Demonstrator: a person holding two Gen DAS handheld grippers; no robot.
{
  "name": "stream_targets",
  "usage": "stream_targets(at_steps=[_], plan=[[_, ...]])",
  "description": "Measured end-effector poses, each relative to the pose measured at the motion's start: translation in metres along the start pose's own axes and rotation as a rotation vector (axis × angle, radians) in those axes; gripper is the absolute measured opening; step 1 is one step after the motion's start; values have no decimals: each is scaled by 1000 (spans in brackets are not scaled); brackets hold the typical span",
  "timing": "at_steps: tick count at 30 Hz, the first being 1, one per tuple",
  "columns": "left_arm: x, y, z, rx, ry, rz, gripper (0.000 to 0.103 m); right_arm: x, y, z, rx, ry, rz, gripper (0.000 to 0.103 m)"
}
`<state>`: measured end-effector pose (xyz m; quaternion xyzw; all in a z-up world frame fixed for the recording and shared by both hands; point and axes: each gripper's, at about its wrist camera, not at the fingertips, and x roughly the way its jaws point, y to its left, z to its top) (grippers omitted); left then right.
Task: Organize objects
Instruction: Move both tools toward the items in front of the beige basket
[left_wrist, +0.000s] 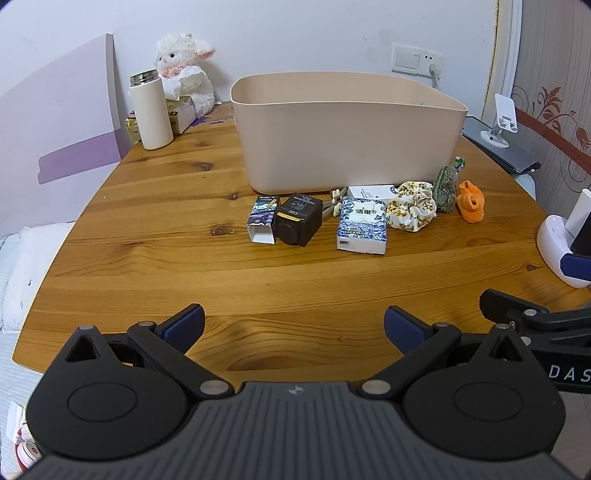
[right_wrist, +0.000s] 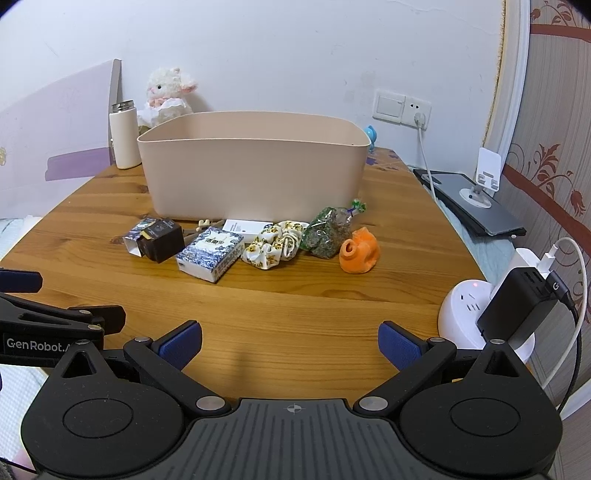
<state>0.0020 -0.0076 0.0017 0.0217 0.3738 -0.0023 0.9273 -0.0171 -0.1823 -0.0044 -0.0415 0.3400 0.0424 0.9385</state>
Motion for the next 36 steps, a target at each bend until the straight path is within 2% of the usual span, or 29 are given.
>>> stream_targets(at_steps=[36], plan=[[17,-3,-2,0,25,-4,103,16,-4,-4,2,30,-3,103]])
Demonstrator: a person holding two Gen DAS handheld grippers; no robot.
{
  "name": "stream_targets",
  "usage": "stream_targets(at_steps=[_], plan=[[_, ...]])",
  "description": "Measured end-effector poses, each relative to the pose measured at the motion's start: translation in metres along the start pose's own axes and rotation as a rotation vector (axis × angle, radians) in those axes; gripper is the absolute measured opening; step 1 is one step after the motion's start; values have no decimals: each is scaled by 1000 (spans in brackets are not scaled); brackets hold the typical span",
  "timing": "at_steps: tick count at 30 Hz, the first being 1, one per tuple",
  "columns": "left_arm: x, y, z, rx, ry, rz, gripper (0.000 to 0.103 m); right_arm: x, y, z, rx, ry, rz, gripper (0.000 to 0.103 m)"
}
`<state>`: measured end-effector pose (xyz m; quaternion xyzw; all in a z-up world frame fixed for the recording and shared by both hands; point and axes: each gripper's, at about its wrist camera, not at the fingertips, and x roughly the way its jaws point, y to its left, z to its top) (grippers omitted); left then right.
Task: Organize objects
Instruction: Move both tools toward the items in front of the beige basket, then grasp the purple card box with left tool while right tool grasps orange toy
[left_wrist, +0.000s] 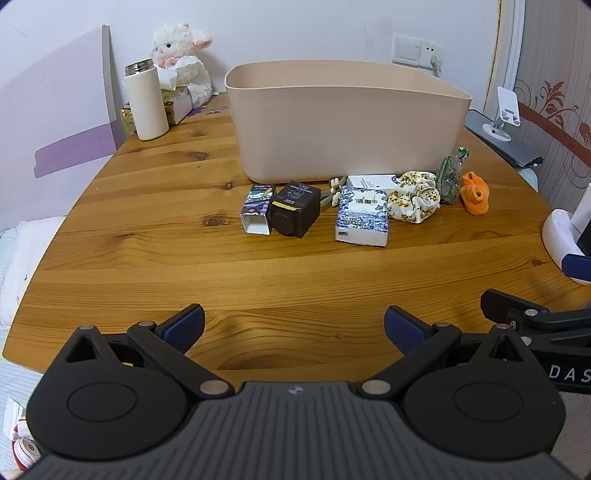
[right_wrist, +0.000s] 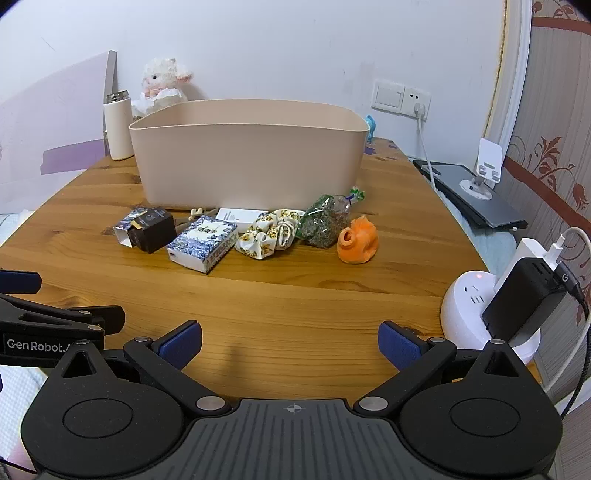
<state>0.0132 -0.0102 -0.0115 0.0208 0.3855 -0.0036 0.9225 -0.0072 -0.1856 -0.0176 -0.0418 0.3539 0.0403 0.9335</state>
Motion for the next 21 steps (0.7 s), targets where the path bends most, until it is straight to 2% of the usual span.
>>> stream_targets(at_steps=[14,21], plan=[[23,2,8,-19,37,-29,103,20,-5,10,7,20,-8,103],[41,11,20,-30,48,-9,103,39,-19,18,40,27,-31,103]])
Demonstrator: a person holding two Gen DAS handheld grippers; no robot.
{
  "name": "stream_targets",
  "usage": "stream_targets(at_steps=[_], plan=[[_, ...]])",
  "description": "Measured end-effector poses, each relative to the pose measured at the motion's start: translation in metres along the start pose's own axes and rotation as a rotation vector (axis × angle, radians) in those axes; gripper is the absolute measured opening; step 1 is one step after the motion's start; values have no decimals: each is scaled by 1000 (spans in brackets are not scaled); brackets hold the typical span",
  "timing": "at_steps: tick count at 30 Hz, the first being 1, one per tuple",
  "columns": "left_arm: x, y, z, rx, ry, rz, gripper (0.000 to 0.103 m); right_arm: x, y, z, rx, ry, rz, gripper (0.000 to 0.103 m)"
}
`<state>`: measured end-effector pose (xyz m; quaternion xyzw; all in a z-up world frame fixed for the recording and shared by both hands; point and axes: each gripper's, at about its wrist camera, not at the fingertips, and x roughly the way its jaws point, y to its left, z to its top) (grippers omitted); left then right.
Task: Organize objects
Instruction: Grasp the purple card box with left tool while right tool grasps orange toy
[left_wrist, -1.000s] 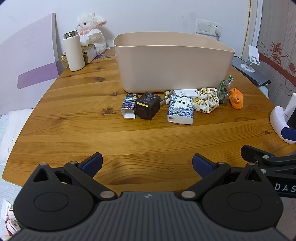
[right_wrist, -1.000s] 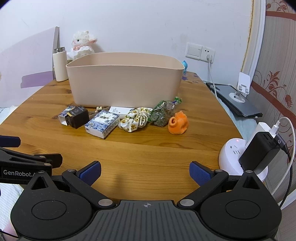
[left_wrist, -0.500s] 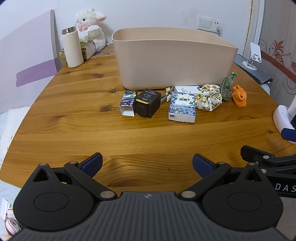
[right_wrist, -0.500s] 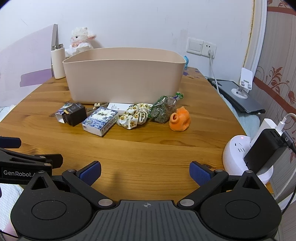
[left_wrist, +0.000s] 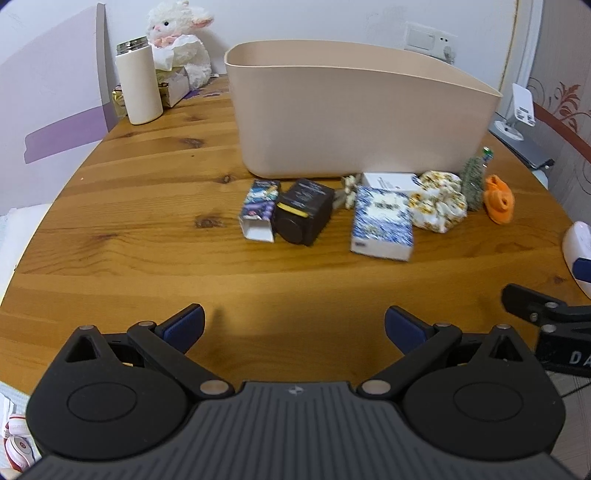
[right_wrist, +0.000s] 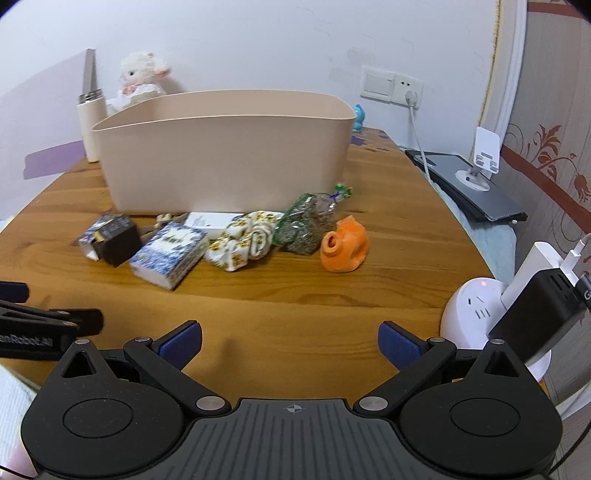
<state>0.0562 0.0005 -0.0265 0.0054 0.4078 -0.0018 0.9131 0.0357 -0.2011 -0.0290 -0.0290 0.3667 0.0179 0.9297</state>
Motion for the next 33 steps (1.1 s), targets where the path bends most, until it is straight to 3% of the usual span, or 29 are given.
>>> stream_targets(at_steps=[20,33], plan=[[33,53,58,-89,-32,110,103,62,-25,41,41,24,-87,101],[59,62,77,-104,2,52,103,96,-30,56,18,41,-98,90]])
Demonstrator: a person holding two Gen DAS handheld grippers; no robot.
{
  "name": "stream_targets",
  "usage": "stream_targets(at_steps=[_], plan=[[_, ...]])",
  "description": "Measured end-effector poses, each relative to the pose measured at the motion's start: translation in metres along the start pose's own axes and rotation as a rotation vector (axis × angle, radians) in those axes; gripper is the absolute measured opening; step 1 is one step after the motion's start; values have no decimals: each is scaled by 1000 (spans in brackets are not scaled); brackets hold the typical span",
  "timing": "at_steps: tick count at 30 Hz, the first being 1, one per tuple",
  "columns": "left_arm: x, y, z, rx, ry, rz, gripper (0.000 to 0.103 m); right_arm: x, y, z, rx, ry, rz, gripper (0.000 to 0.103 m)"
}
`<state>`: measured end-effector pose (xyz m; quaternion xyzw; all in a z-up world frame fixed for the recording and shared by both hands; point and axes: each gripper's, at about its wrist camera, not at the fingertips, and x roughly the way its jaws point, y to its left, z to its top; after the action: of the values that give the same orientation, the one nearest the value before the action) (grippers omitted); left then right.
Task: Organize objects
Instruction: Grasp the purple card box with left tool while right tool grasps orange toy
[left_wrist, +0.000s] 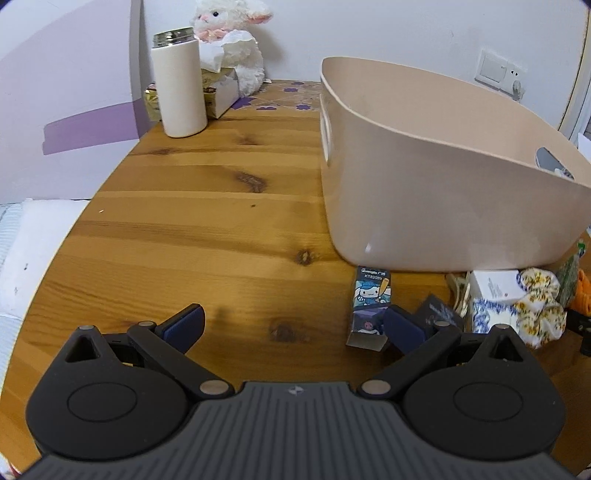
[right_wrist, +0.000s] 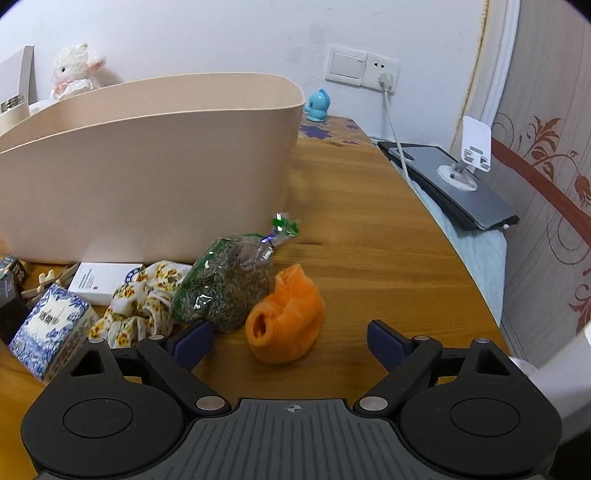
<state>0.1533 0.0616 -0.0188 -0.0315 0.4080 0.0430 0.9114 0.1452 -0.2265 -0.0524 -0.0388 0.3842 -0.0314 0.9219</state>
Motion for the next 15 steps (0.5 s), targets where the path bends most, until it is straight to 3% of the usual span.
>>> stream_targets(at_steps=[4,7,8,9,10,13,15], plan=[[5,-5,7,-5,4,-62,102,7,2,2,-2,-2,5,87],[14,-13,11,17,14,-53,101,9,2,2,9,-9,17,83],[17,-14,11,18,22,-48,98,8,2,3,12,-11,23,77],[21,-14,12,16,35,-56,89,8,2,3,17,-13,30,71],[26,-14,12,11,58,-65,87,8,1,3,22,-13,37,68],[25,-17,11,33,42,-45,80,5,0,2,32,-12,61,46],[22,-18,10,59,29,-32,66,2,0,0,35,-6,69,21]])
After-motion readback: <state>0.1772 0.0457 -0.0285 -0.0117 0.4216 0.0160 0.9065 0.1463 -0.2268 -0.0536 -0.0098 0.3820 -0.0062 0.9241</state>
